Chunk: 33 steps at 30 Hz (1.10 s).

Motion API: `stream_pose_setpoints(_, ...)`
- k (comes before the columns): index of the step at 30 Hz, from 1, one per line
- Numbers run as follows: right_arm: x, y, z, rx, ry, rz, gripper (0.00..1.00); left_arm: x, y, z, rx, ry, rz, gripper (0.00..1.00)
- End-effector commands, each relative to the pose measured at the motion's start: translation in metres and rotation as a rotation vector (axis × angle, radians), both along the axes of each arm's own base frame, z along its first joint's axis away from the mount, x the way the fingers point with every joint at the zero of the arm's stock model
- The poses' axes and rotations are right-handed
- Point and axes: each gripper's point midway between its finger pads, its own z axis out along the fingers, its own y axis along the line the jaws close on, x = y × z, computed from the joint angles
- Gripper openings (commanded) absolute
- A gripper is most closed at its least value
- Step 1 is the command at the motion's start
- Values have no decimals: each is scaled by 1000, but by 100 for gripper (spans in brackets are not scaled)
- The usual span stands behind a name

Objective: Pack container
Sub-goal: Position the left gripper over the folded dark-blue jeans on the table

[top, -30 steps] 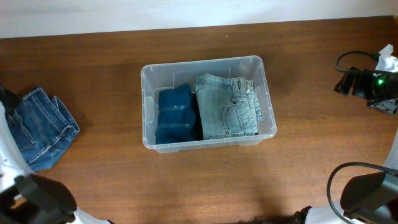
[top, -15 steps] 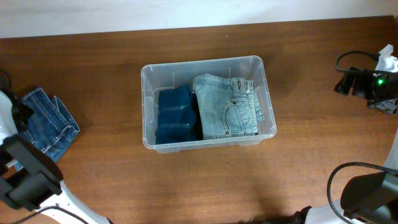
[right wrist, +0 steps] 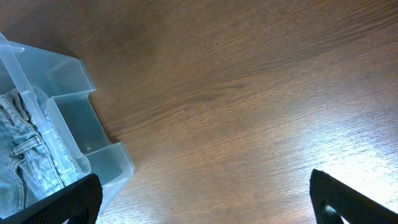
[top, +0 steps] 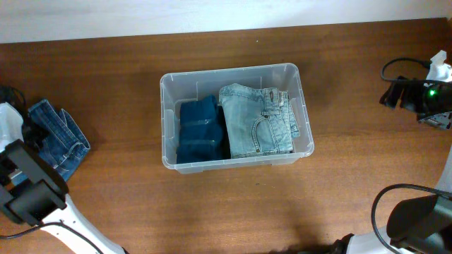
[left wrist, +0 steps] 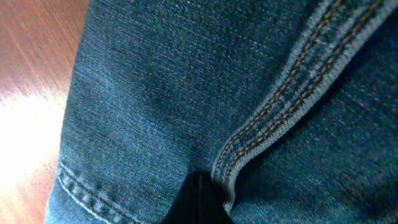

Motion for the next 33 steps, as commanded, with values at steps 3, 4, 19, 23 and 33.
stream_pose_setpoints(3, 1, -2, 3, -9, -9, 2, 99, 16, -45, -44, -250, -37, -103, 0)
stream_pose_setpoints(4, 1, -2, 3, -9, -9, 2, 98, 20, -51, -45, -270, -45, -130, 0)
stream_pose_setpoints(19, 1, -2, 3, -9, -9, 2, 98, 70, -139, -45, -302, -41, -366, 0)
stream_pose_setpoints(23, 1, -2, 3, -9, -8, 2, 98, 72, -152, -45, -307, -29, -393, 0)
stream_pose_setpoints(33, 1, -2, 3, -9, -8, 2, 98, 56, -163, -44, -343, 42, -394, 0)
